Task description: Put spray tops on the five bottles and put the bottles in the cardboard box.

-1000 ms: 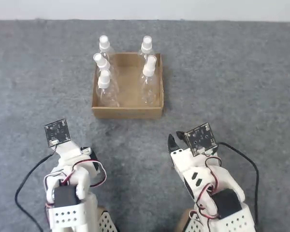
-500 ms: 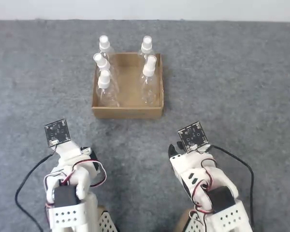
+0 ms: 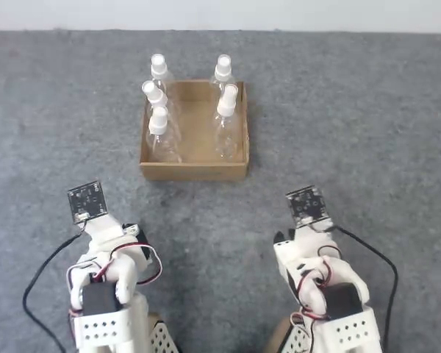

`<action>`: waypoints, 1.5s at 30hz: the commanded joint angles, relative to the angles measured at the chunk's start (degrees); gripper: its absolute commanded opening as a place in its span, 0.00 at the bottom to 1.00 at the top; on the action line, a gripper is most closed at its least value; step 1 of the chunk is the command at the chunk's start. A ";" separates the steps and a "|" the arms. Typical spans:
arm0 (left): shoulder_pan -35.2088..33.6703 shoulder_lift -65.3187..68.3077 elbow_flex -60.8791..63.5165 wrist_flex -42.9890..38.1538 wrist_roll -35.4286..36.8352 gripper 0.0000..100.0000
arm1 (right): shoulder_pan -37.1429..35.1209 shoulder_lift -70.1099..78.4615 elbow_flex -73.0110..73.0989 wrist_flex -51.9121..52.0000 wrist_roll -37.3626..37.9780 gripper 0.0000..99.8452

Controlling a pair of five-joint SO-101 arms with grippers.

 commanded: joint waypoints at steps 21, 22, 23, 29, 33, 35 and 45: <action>0.09 -0.79 -0.75 0.26 -0.35 0.01 | 19.74 -0.75 1.23 7.60 -0.18 0.02; 0.09 -0.79 -0.75 0.26 -0.35 0.01 | 19.74 -0.75 1.23 7.60 -0.18 0.02; 0.09 -0.79 -0.75 0.26 -0.35 0.01 | 19.74 -0.75 1.23 7.60 -0.18 0.02; 0.09 -0.79 -0.75 0.26 -0.35 0.01 | 19.74 -0.75 1.23 7.60 -0.18 0.02; 0.09 -0.79 -0.75 0.26 -0.35 0.01 | 19.74 -0.75 1.23 7.60 -0.18 0.02; 0.09 -0.79 -0.75 0.26 -0.35 0.01 | 19.74 -0.75 1.23 7.60 -0.18 0.02; 0.09 -0.79 -0.75 0.26 -0.35 0.01 | 19.74 -0.75 1.23 7.60 -0.18 0.02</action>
